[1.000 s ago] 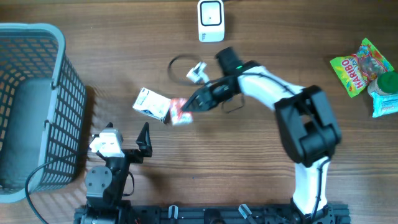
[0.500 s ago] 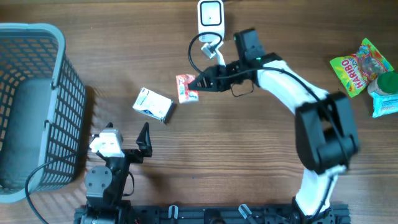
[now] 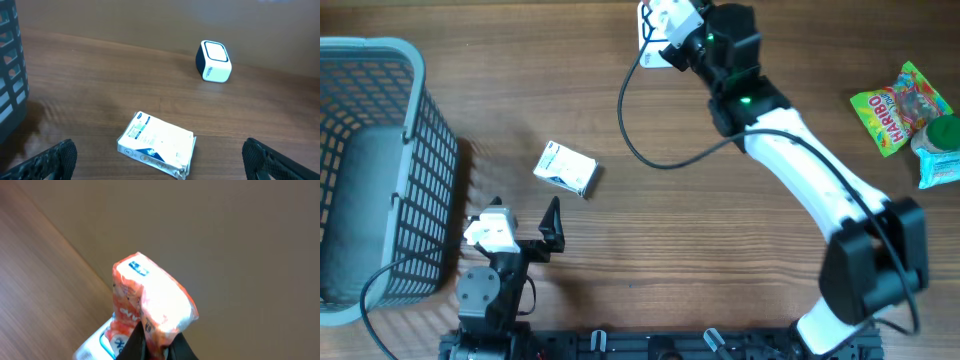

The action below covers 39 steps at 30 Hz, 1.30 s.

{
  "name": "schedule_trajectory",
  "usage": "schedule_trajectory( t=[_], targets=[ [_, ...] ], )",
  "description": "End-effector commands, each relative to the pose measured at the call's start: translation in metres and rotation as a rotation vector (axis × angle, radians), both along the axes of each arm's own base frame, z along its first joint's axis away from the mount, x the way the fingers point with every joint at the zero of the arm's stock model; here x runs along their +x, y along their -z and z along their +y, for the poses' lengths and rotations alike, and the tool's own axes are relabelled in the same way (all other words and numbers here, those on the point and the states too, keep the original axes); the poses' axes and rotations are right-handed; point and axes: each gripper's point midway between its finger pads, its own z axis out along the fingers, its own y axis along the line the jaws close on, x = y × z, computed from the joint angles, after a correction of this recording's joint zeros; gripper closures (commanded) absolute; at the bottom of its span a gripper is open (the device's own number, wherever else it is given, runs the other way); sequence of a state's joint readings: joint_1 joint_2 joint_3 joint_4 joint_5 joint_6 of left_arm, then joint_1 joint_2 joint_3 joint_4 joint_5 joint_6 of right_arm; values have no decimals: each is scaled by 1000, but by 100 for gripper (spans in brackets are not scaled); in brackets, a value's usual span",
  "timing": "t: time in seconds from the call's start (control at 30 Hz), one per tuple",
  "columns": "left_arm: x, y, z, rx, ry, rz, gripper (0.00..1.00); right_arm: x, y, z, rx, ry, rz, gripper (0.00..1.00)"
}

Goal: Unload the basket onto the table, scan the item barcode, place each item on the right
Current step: 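Hold the pink box up in front of the scanner, then carry the pink box to the right edge and release it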

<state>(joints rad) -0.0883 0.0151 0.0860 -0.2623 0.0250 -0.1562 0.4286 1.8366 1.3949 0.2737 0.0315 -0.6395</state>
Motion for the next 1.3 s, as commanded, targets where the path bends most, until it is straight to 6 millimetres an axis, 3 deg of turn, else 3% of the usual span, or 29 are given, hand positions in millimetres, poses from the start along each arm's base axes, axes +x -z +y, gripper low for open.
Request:
schedule_trajectory(
  t=[0.0,0.03,0.1,0.2,0.33,0.47,0.53,0.6,0.67,0.73,0.8,0.87,0.93,1.07,1.13,1.23,1.27],
  targets=[
    [0,1,0,-11,0,-2,0,43,42,-9,-64,142,-87,95],
    [0,1,0,-11,0,-2,0,58,69,-2,-151,128,-89,96],
    [0,1,0,-11,0,-2,0,80,94,-1,-271,157,-105,96],
    [0,1,0,-11,0,-2,0,105,104,-8,-477,226,-161,95],
    [0,1,0,-11,0,-2,0,105,109,-3,-756,191,-214,95],
    [0,1,0,-11,0,-2,0,93,136,10,-854,131,-130,96],
    [0,1,0,-11,0,-2,0,88,132,18,-792,156,-119,96],
    [0,1,0,-11,0,-2,0,81,110,24,-776,187,-141,96],
    [0,1,0,-11,0,-2,0,76,80,13,-777,255,-147,96],
    [0,1,0,-11,0,-2,0,65,45,-29,-788,373,-67,96],
    [0,1,0,-11,0,-2,0,52,26,-109,-661,591,83,96],
    [0,1,0,-11,0,-2,0,40,58,-177,-541,660,302,96],
    [0,1,0,-11,0,-2,0,27,114,-226,-365,600,547,96],
    [0,1,0,-11,0,-2,0,34,170,-331,-15,707,668,96],
    [0,1,0,-11,0,-2,0,32,199,-369,48,796,698,96],
    [0,1,0,-11,0,-2,0,21,241,-406,257,967,754,96],
    [0,1,0,-11,0,-2,0,17,243,-419,356,1036,749,69]
  ],
)
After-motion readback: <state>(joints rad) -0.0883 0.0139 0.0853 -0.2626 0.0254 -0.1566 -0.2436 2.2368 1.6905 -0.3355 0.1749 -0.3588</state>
